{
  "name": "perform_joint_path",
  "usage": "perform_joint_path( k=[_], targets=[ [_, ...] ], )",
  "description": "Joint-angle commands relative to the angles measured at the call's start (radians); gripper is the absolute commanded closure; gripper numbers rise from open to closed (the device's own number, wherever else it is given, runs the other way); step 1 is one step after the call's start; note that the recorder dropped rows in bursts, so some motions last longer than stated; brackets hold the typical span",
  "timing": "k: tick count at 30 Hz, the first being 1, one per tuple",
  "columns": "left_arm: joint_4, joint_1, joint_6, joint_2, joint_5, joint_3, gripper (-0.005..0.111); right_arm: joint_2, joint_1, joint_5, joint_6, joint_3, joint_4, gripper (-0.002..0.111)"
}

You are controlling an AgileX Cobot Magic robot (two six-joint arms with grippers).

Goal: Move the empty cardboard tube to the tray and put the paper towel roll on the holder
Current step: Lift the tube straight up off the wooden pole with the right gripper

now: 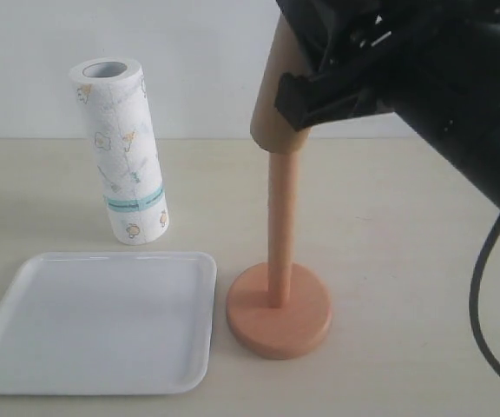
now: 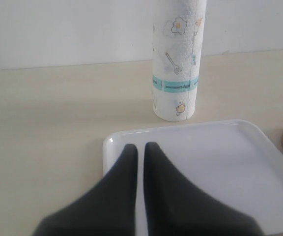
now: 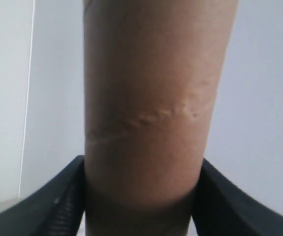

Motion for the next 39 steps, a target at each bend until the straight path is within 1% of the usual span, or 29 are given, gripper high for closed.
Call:
perform_joint_path(
  k=[1, 8, 13, 18, 21, 26, 29, 32, 36, 39],
  targets=[
    [0.0, 0.002, -0.007, -0.003, 0.0, 0.003, 0.103, -0.01, -0.002, 0.045, 0.017, -0.068, -0.039, 0.108],
    [0.0, 0.002, -0.007, -0.003, 0.0, 0.003, 0.103, -0.037, -0.002, 0.069, 0.017, -0.136, -0.054, 0.108],
    [0.0, 0.002, -0.007, -0.003, 0.0, 0.003, 0.103, -0.076, -0.002, 0.129, 0.013, -0.176, -0.076, 0.108],
    [0.0, 0.002, -0.007, -0.003, 0.0, 0.003, 0.103, -0.124, -0.002, 0.231, 0.006, -0.228, -0.131, 0.108],
    [0.0, 0.002, -0.007, -0.003, 0.0, 0.003, 0.103, -0.147, -0.002, 0.309, 0.042, -0.27, -0.191, 0.108],
    [0.0, 0.002, -0.007, -0.003, 0.0, 0.003, 0.103, -0.153, -0.002, 0.571, 0.122, -0.372, -0.321, 0.108],
    [0.0, 0.002, -0.007, -0.003, 0.0, 0.003, 0.103, -0.151, 0.001, 0.673, 0.141, -0.411, -0.355, 0.108],
    [0.0, 0.002, -0.007, -0.003, 0.0, 0.003, 0.103, -0.151, 0.052, 0.716, 0.124, -0.433, -0.387, 0.108],
    [0.0, 0.002, -0.007, -0.003, 0.0, 0.003, 0.103, -0.121, 0.153, 0.779, 0.113, -0.483, -0.406, 0.108],
    [0.0, 0.002, -0.007, -0.003, 0.0, 0.003, 0.103, -0.069, 0.193, 0.865, 0.093, -0.533, -0.408, 0.108]
  ],
)
